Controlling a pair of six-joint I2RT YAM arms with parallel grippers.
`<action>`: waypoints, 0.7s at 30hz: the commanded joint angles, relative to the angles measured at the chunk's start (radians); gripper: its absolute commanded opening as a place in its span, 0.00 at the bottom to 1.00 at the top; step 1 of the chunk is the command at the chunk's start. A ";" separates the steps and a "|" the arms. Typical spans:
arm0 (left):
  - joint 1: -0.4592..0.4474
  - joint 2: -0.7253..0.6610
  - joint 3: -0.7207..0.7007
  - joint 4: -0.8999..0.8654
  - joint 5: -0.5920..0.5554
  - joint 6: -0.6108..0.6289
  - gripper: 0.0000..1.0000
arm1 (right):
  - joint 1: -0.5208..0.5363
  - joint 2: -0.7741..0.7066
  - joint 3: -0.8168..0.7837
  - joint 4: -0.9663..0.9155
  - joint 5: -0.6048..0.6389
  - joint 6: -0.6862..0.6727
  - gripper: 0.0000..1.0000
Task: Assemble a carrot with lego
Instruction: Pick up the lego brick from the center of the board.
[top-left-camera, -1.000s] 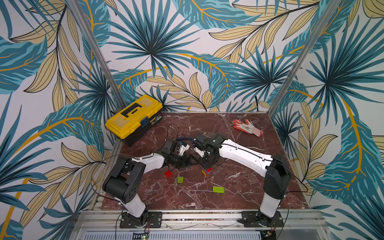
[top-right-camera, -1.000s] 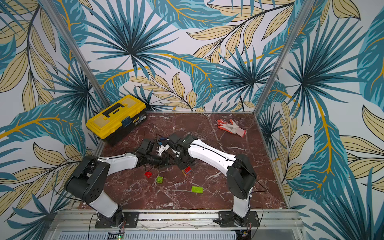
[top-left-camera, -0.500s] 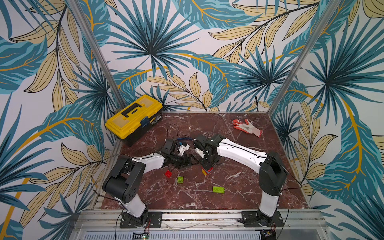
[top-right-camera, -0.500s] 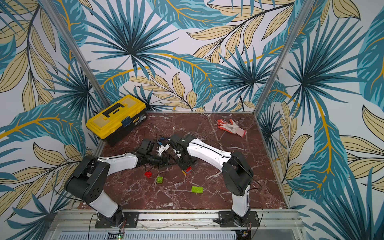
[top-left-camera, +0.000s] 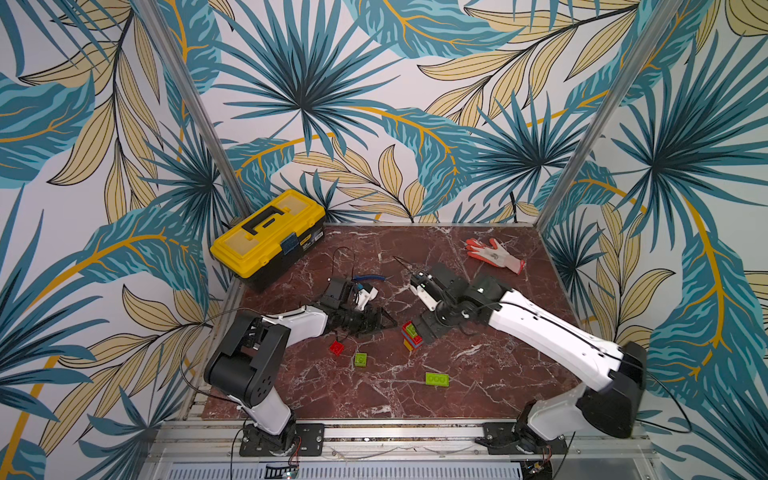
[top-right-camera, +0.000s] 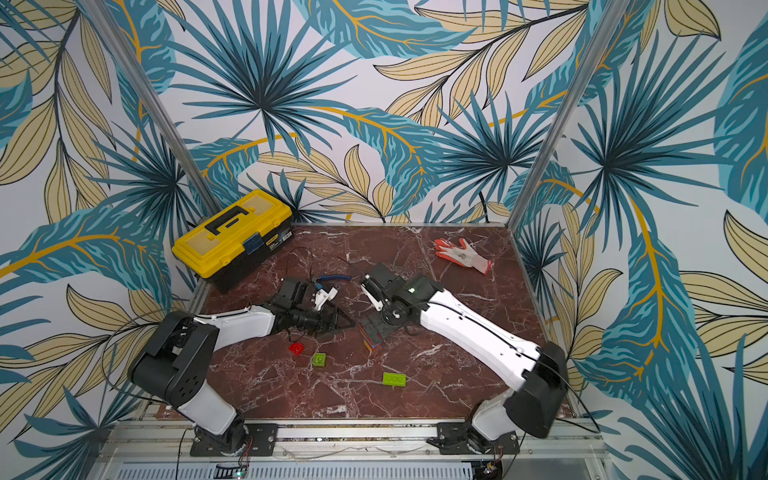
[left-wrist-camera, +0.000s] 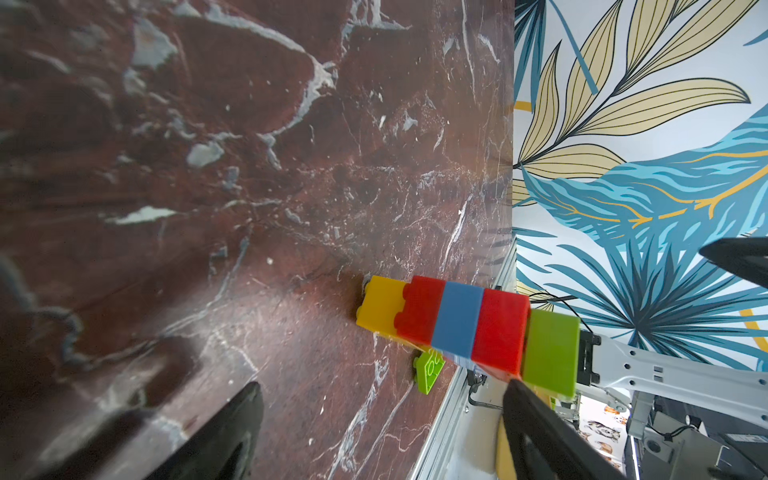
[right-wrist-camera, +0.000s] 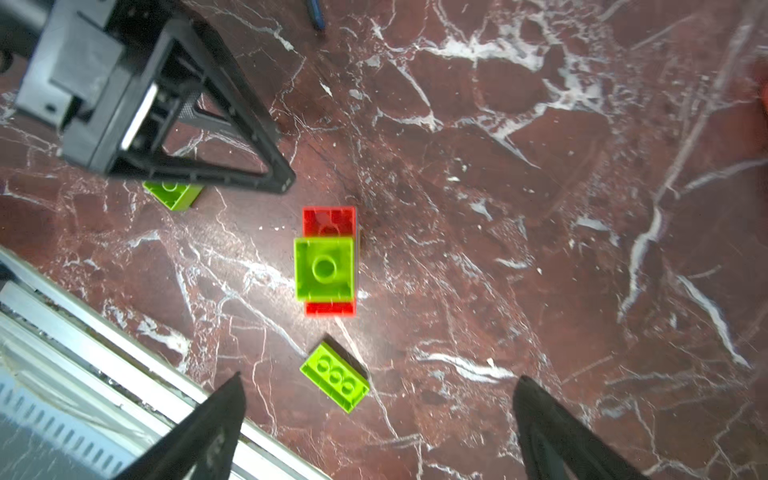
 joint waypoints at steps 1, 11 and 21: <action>0.009 -0.061 -0.030 0.010 -0.004 -0.005 0.96 | 0.001 -0.109 -0.164 0.026 0.047 0.002 0.99; 0.009 -0.356 -0.150 -0.104 -0.089 -0.040 0.99 | 0.001 -0.358 -0.424 0.223 -0.005 -0.267 0.99; 0.011 -0.521 -0.188 -0.196 -0.155 -0.088 0.99 | -0.032 -0.134 -0.476 0.224 -0.085 -0.493 0.85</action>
